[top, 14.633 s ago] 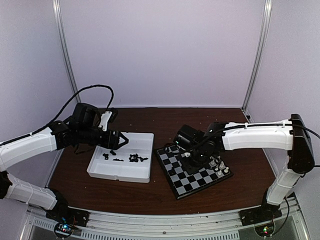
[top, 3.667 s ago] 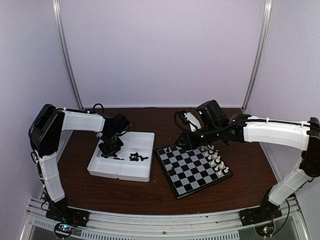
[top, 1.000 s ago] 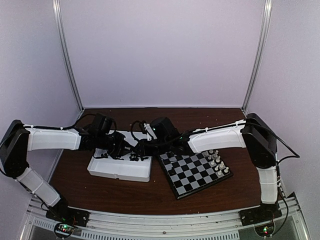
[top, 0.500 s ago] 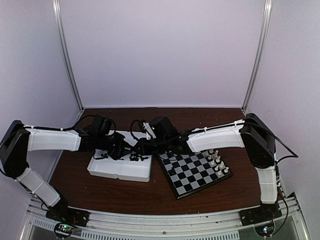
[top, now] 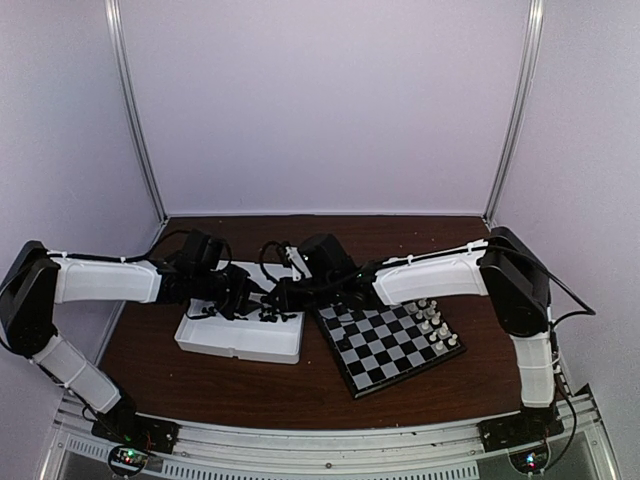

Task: Set up the chess pieces on the board
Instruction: Pick up the chess piece from the storage box, then place the chess piece on the chessboard.

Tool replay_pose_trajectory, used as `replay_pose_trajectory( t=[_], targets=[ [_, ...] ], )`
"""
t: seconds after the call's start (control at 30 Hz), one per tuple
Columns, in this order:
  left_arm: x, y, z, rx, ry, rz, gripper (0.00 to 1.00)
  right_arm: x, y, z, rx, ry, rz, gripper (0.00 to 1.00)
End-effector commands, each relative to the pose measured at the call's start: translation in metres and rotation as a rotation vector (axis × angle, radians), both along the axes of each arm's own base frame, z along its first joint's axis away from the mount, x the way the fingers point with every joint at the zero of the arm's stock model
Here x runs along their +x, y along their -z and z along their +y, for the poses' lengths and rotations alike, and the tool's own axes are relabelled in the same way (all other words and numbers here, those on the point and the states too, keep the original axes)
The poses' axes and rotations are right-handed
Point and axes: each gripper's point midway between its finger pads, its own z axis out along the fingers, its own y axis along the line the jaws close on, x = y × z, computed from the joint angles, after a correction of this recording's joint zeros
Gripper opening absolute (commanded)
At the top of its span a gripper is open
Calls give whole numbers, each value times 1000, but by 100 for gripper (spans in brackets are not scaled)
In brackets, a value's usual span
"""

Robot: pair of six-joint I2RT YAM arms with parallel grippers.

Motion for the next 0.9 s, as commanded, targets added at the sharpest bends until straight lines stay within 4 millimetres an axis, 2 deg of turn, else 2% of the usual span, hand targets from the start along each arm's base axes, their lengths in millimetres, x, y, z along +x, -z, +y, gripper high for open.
replay_pose_trajectory(
  t=[0.0,0.07,0.17,0.27,0.37,0.57,0.7,0.87],
  targets=[
    [2,-16,1,1,11,-66,41,4,-24,-3,4,15,-48,0],
    [4,-20,5,22,6,-98,52,5,-27,-12,-28,22,-64,0],
    [8,-28,16,64,13,-146,61,5,-32,-31,-82,38,-93,0],
    [15,-40,29,133,71,-244,62,2,-43,-55,-141,44,-132,0],
    [23,-53,40,225,201,-381,62,-2,-51,-81,-234,38,-155,0],
    [24,-75,45,418,467,-575,62,-3,-48,-127,-436,10,-104,0],
    [22,-81,57,551,557,-628,62,-4,-42,-142,-578,-32,-62,0],
    [21,-86,69,657,607,-663,61,3,-33,-139,-656,-54,-42,0]
  ],
)
